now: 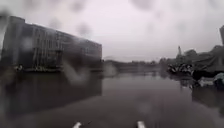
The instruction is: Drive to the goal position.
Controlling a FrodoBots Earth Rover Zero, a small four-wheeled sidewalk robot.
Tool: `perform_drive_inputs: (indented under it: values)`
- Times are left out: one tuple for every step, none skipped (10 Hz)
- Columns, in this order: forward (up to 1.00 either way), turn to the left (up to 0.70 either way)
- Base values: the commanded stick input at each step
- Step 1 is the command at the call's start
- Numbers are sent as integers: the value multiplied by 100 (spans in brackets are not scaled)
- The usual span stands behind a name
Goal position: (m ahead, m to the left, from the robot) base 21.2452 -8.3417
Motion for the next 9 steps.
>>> perform_drive_inputs:
  values:
    - [70, 1]
    - [70, 1]
    - [70, 1]
    - [70, 1]
    - [70, 1]
    - [70, 1]
    - [70, 1]
    - [70, 1]
    - [70, 1]
